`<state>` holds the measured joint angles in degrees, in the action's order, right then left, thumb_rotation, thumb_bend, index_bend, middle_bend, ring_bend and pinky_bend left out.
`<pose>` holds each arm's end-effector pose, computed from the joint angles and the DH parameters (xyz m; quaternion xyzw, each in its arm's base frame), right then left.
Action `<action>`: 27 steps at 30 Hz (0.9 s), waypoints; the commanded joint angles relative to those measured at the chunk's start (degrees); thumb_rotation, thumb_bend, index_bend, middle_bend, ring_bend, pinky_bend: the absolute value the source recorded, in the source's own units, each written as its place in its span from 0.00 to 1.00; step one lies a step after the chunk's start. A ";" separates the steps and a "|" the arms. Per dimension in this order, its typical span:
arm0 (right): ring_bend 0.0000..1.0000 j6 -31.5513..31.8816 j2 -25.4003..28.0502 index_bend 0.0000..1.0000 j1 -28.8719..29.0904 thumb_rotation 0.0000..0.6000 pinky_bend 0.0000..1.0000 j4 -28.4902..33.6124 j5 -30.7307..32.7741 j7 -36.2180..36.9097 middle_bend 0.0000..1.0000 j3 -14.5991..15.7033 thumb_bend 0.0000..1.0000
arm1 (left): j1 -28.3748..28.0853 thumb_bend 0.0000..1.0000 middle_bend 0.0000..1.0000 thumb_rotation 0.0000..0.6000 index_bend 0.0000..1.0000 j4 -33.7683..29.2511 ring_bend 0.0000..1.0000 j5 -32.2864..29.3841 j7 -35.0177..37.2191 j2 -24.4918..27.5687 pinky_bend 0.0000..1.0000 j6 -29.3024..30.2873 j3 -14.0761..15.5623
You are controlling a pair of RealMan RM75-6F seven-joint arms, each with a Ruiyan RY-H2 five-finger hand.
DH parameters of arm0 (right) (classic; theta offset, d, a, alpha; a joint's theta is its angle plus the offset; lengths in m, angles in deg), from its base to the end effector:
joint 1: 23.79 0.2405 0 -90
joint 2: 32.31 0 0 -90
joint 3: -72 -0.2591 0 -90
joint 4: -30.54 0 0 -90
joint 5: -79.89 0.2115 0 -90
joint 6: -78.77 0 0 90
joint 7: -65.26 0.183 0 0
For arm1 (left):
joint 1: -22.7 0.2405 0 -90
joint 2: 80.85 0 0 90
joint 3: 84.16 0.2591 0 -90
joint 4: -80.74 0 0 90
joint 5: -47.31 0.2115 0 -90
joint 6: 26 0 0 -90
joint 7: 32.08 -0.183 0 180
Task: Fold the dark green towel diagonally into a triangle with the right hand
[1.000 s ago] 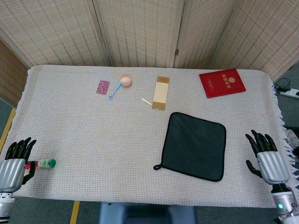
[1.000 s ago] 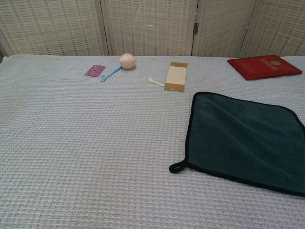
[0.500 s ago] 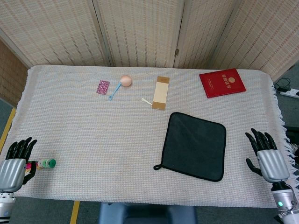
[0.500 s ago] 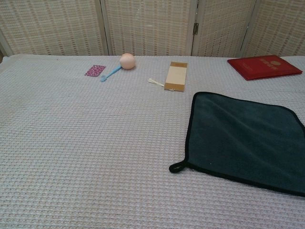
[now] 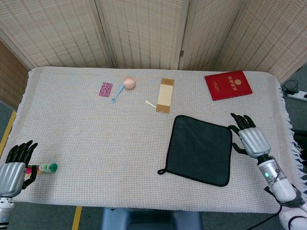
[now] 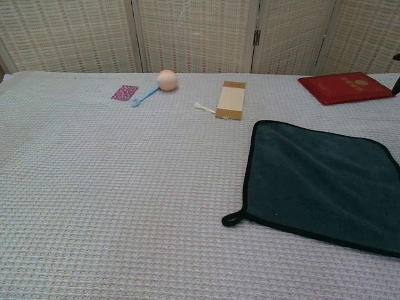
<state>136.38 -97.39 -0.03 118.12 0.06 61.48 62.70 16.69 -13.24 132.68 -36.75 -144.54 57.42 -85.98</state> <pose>-0.2758 -0.3398 0.1132 0.7076 -0.3727 0.3193 0.5084 -0.3100 0.2222 0.1511 -0.6165 -0.3789 -0.3618 0.5877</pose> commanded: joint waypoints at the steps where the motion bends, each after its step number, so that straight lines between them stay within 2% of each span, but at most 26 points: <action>1: 0.01 -10.49 -3.49 0.34 8.54 1.00 0.00 -4.00 9.53 -4.85 0.00 -3.74 0.42 | 0.15 0.69 0.06 1.00 0.06 0.09 0.00 0.00 0.51 0.26 0.00 0.31 -0.09; 7: 0.01 -15.64 -10.89 0.36 15.03 1.00 0.00 -12.44 12.47 -4.57 0.00 -5.20 0.42 | -0.06 0.69 0.06 1.00 0.06 0.32 0.00 -0.79 1.64 0.77 0.00 -0.35 -0.38; 15: 0.05 -18.66 -20.96 0.44 21.64 1.00 0.00 -26.54 9.99 -1.13 0.05 -5.09 0.42 | -0.25 0.69 0.06 1.00 0.06 0.80 0.00 -1.88 2.57 1.05 0.00 -0.86 -0.89; 27: 0.05 -25.37 -31.64 0.44 29.13 1.00 0.00 -43.55 7.48 8.13 0.05 -4.56 0.42 | -0.55 0.68 0.06 1.00 0.05 1.55 0.00 -3.24 3.26 1.18 0.00 -1.49 -1.57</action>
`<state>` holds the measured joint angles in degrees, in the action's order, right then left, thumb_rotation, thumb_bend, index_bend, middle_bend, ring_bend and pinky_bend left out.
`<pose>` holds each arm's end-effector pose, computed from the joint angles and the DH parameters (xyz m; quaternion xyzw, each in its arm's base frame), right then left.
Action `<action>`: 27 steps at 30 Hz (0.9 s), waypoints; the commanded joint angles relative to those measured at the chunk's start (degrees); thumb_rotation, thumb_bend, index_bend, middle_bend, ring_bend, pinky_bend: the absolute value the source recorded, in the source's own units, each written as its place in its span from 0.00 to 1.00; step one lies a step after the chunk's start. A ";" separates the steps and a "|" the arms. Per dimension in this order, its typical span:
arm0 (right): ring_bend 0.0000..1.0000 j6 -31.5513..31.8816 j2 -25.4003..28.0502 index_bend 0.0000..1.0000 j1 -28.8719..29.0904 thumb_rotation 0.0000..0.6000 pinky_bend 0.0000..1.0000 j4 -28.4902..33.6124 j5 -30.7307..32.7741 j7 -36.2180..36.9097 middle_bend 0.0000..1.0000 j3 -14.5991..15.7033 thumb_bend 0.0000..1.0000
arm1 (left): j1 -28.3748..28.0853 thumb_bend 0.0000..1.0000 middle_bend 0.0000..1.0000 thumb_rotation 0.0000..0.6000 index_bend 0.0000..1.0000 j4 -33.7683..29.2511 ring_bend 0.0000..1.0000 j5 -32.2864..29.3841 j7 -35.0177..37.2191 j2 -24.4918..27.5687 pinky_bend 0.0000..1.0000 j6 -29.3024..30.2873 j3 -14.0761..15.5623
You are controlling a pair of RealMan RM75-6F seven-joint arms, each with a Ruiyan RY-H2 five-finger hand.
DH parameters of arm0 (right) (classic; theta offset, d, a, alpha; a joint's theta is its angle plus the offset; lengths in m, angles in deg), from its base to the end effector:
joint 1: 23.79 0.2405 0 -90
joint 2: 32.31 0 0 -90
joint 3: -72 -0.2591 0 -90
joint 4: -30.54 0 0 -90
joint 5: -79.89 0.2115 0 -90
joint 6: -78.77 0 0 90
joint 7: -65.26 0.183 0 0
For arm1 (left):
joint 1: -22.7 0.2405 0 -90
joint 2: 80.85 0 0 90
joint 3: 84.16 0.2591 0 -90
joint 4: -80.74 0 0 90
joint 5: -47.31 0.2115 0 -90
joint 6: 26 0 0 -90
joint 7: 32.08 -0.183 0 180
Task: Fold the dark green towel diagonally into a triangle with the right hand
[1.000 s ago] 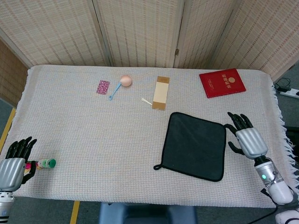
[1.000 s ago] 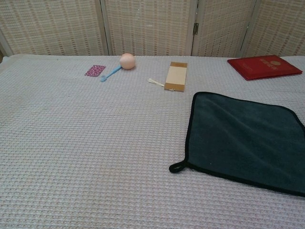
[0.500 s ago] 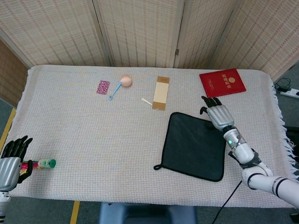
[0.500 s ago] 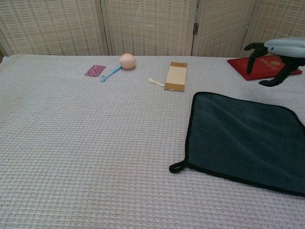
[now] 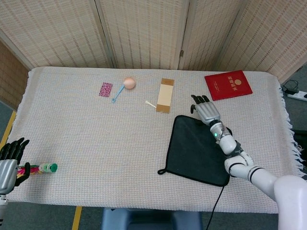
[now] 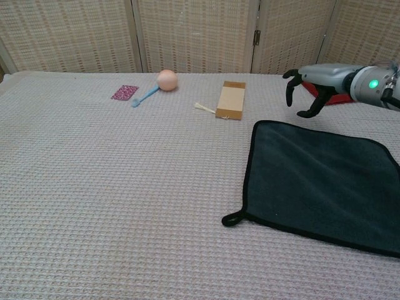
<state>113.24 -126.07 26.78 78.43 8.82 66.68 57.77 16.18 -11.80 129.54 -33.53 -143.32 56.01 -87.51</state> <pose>-0.2050 -0.4941 -0.0083 0.7383 -0.3848 0.2931 0.4700 -0.3229 0.2313 0.1655 -0.5966 -0.3915 -0.3605 0.6007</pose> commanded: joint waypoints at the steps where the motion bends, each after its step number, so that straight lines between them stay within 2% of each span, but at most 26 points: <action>1: 0.05 -2.81 -3.72 0.44 2.90 1.00 0.00 -5.17 -1.70 3.51 0.05 0.62 0.42 | -0.05 0.68 0.06 1.00 0.05 0.17 0.00 -0.22 0.09 -0.06 0.00 -0.14 -0.07; 7: 0.05 -5.50 -8.14 0.44 6.04 1.00 0.00 -12.70 -3.98 8.10 0.05 1.73 0.42 | -0.18 0.68 0.06 1.00 0.05 0.52 0.00 -1.09 0.29 -0.08 0.00 -0.53 -0.42; 10: 0.05 -5.70 -9.12 0.44 6.61 1.00 0.00 -14.38 -4.75 9.60 0.05 2.13 0.42 | -0.23 0.69 0.06 1.00 0.04 0.64 0.00 -1.17 0.45 -0.06 0.00 -0.58 -0.49; 15: 0.05 -7.32 -11.28 0.44 8.60 1.00 0.00 -17.81 -6.13 14.28 0.05 2.62 0.42 | -0.65 0.76 0.06 1.00 0.04 1.09 0.00 -2.65 0.98 0.25 0.00 -2.06 -0.85; 27: 0.05 -9.15 -15.01 0.44 11.12 1.00 0.00 -24.98 -8.00 18.74 0.04 4.05 0.42 | -0.93 0.76 0.06 1.00 0.03 1.64 0.00 -2.84 1.94 0.38 0.00 -2.72 -0.86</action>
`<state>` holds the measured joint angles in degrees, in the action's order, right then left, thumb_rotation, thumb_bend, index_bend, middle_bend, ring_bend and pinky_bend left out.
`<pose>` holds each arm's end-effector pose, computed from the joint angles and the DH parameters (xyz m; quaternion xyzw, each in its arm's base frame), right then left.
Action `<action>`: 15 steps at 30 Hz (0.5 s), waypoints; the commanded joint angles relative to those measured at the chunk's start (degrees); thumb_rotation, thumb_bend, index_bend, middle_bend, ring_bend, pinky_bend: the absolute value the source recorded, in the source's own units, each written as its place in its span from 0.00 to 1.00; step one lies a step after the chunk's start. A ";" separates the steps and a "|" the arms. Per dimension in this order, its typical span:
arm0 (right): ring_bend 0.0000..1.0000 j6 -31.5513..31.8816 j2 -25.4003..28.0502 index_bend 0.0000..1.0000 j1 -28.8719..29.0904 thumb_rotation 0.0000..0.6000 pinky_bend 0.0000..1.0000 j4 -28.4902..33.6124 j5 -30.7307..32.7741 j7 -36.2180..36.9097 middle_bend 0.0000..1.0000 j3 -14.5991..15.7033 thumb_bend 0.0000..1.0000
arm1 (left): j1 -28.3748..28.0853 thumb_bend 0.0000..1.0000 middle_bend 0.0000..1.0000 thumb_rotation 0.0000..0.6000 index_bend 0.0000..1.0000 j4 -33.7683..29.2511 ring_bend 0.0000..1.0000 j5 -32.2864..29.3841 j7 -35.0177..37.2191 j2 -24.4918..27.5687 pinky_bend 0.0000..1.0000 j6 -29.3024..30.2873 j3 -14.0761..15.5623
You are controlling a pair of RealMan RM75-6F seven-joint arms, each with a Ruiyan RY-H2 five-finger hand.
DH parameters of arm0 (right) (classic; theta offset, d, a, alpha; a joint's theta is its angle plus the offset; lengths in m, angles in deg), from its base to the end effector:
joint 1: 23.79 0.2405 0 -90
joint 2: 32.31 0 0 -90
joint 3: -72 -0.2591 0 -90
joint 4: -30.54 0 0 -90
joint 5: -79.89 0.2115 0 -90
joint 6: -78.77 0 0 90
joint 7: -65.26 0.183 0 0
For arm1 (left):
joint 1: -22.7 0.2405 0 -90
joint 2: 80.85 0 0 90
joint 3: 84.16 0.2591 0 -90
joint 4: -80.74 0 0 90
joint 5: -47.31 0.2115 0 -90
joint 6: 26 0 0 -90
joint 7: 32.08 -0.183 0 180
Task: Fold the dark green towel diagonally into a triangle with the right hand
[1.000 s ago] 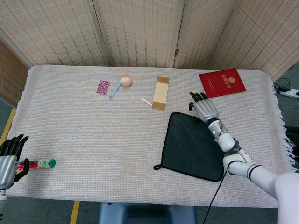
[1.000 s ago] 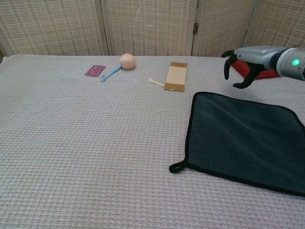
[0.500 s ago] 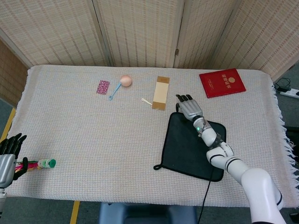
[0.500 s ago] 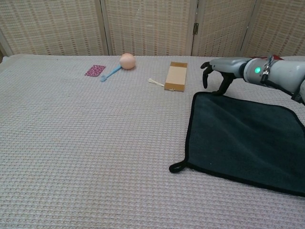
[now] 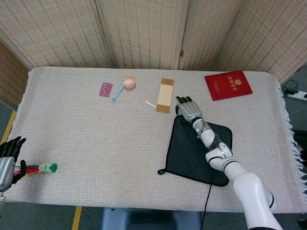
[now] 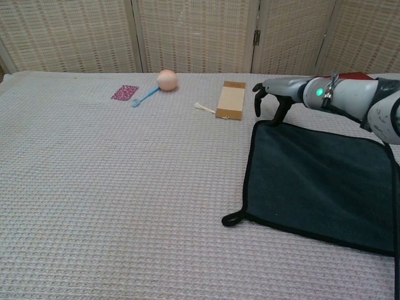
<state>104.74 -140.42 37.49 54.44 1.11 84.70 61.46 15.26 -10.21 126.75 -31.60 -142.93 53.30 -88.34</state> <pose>-0.1702 -0.5240 -0.0642 0.7547 -0.4000 0.2718 0.4434 -0.3351 0.2396 0.1699 -0.5870 -0.4074 -0.3497 0.6059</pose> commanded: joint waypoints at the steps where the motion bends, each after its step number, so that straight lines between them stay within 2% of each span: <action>1: 0.05 -0.80 -0.88 0.44 0.51 1.00 0.00 -1.44 -0.43 0.90 0.04 0.51 0.42 | -0.01 0.76 0.06 1.00 0.03 0.09 0.00 -0.08 -0.01 -0.04 0.00 0.00 -0.03; 15: 0.05 -2.59 -2.74 0.44 1.62 1.00 0.00 -5.41 -1.76 4.38 0.04 1.92 0.42 | -0.25 0.76 0.06 1.00 0.01 0.47 0.00 -0.24 0.19 -0.15 0.00 -0.46 0.00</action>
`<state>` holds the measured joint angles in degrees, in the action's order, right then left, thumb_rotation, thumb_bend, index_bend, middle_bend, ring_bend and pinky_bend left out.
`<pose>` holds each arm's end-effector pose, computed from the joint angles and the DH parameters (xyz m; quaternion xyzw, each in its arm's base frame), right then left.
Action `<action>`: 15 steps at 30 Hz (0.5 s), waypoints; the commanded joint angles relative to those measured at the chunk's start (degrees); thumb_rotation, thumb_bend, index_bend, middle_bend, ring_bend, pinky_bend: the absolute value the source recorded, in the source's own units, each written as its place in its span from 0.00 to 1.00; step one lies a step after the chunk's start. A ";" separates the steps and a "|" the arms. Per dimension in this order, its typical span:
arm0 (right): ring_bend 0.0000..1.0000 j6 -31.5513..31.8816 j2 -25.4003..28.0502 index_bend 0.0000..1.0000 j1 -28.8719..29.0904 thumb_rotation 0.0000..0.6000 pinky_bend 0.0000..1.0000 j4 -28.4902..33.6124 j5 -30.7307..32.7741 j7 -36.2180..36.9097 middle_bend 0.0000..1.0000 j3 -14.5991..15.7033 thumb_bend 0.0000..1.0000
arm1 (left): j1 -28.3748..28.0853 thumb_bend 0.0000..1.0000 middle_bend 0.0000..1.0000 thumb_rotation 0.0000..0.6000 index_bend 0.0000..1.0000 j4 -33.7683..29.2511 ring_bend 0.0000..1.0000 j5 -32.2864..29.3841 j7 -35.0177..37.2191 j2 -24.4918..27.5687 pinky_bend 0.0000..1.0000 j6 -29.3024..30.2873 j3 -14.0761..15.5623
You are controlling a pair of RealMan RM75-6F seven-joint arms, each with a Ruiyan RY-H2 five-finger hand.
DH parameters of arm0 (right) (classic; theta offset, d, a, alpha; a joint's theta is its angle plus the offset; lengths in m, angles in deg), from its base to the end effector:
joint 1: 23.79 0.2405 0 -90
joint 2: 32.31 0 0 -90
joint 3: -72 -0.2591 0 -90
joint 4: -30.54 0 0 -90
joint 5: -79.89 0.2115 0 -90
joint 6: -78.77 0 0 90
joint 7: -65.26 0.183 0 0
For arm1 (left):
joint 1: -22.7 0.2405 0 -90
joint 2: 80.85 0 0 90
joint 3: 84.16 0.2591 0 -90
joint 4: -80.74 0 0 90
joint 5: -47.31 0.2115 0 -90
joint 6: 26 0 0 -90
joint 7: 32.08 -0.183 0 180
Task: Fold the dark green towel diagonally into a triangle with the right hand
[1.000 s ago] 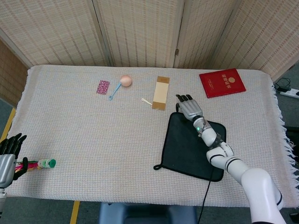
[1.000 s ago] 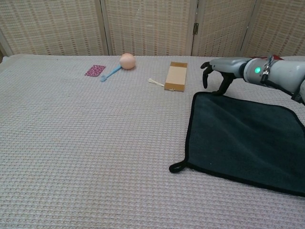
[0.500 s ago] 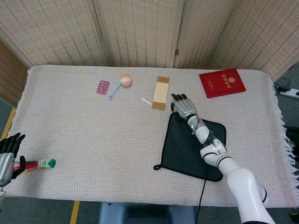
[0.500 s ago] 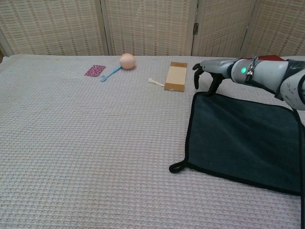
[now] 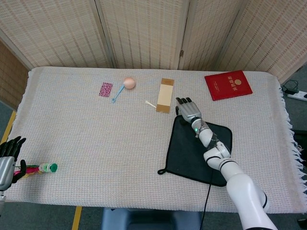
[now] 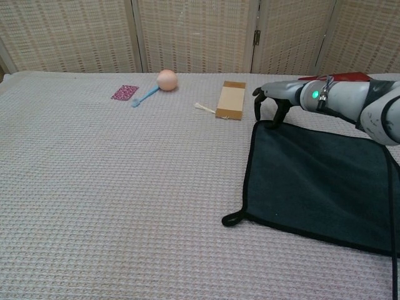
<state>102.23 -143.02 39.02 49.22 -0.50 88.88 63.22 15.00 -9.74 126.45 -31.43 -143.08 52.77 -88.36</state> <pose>-0.1721 -0.5272 -0.0710 0.7559 -0.4058 0.2547 0.4461 -0.3370 0.2413 0.1691 -0.5876 -0.4092 -0.3470 0.6057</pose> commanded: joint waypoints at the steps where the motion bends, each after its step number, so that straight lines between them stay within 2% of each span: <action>1: 0.05 -0.08 -0.23 0.44 0.10 1.00 0.00 -0.36 -0.28 0.24 0.05 0.29 0.42 | 0.02 0.76 0.06 1.00 0.01 0.02 0.00 0.12 0.04 -0.02 0.00 0.15 0.01; 5: 0.05 -0.02 -0.63 0.46 0.13 1.00 0.00 -0.95 -0.67 0.54 0.06 0.72 0.42 | 0.07 0.77 0.06 1.00 0.00 0.12 0.00 0.19 0.06 -0.09 0.00 0.29 0.03; 9: 0.08 0.47 -0.68 0.53 0.08 1.00 0.00 -1.16 -0.82 1.05 0.09 0.83 0.42 | 0.06 0.84 0.06 1.00 0.00 0.16 0.00 0.39 0.15 -0.13 0.00 0.44 0.05; 15: 0.10 1.20 -0.38 0.60 -0.18 1.00 0.00 -1.29 -1.04 1.41 0.12 1.06 0.43 | -0.03 0.84 0.06 1.00 0.00 0.50 0.00 0.98 0.42 -0.27 0.00 0.48 0.24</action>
<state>103.42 -143.41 38.85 47.95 -1.53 90.31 64.26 14.98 -9.25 127.41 -31.01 -143.33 53.26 -88.12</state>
